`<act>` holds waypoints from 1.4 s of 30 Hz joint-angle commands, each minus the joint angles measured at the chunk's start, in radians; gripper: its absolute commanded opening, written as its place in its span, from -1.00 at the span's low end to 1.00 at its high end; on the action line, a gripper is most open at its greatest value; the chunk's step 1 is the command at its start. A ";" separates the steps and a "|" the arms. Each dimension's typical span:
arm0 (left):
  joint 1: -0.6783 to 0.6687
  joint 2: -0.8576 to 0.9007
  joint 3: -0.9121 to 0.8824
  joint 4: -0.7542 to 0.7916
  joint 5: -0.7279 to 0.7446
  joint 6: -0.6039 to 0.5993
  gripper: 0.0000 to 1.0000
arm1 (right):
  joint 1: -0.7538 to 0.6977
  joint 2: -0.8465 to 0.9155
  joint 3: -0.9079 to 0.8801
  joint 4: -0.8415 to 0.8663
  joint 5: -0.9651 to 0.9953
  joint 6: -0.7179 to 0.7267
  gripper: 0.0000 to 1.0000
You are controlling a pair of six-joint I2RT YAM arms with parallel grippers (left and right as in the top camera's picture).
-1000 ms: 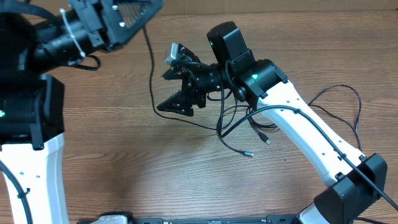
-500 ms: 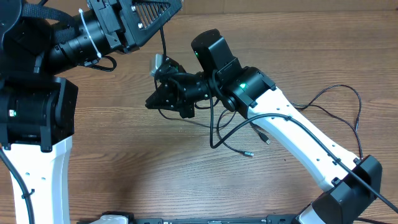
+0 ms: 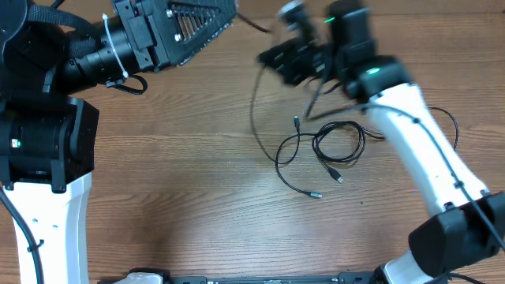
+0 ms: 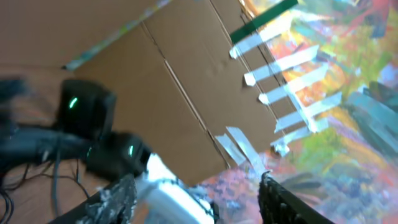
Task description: Untangle cables
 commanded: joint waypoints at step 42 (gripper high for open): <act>0.013 0.018 0.014 -0.126 0.233 0.282 0.40 | -1.316 0.038 0.316 -0.157 -0.366 0.315 1.00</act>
